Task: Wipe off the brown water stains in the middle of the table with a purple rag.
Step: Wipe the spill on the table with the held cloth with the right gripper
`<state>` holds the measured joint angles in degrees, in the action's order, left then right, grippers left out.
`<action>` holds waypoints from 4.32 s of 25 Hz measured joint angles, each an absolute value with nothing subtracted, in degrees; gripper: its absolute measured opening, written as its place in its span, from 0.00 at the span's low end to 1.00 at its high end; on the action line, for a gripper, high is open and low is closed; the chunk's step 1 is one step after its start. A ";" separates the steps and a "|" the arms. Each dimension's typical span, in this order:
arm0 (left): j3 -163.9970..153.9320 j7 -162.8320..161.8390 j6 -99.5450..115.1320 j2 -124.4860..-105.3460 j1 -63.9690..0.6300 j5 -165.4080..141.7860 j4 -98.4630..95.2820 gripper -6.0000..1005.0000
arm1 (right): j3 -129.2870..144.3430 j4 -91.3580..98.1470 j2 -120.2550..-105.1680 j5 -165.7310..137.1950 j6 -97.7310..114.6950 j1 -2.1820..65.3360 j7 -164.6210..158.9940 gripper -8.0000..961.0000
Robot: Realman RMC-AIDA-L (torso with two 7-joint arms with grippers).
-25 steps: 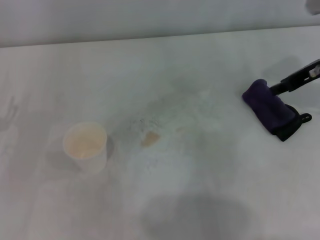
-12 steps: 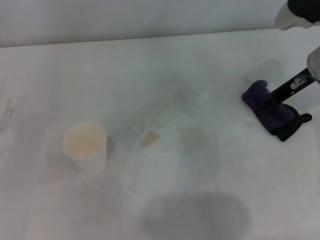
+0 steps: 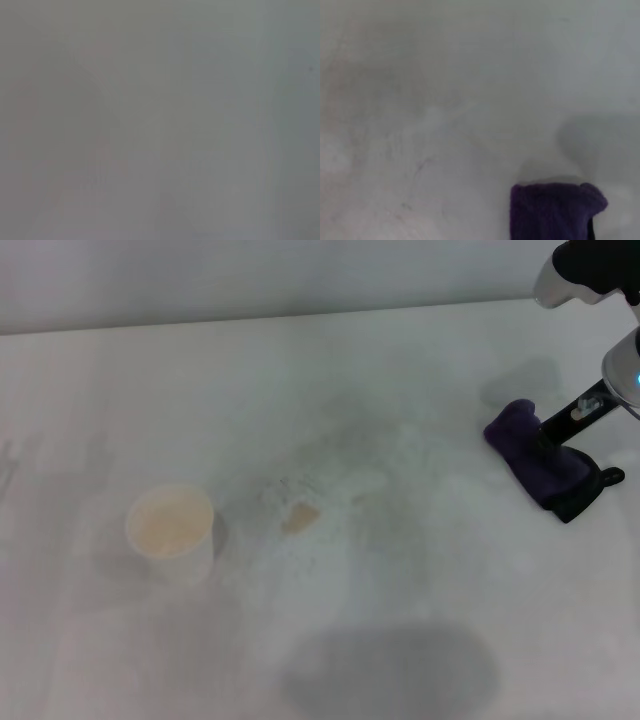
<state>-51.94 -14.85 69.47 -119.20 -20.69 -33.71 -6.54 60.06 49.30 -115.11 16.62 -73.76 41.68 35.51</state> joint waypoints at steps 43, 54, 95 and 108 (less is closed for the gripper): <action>-52.49 -13.33 71.79 -119.17 -16.84 -34.28 -6.90 0.87 | 117.74 44.31 -116.19 59.39 -64.53 57.75 23.97 0.10; -52.47 -13.33 72.43 -119.09 -15.67 -33.93 -7.03 0.87 | 113.72 43.07 -116.07 47.20 -64.09 59.87 16.48 0.10; -52.47 -13.27 72.40 -119.09 -14.94 -33.87 -7.03 0.87 | 114.06 46.81 -116.18 47.35 -68.80 61.16 17.02 0.10; -52.20 -12.49 72.27 -119.01 -15.41 -33.75 -7.03 0.87 | 95.70 56.50 -115.56 24.77 -79.17 49.78 13.02 0.12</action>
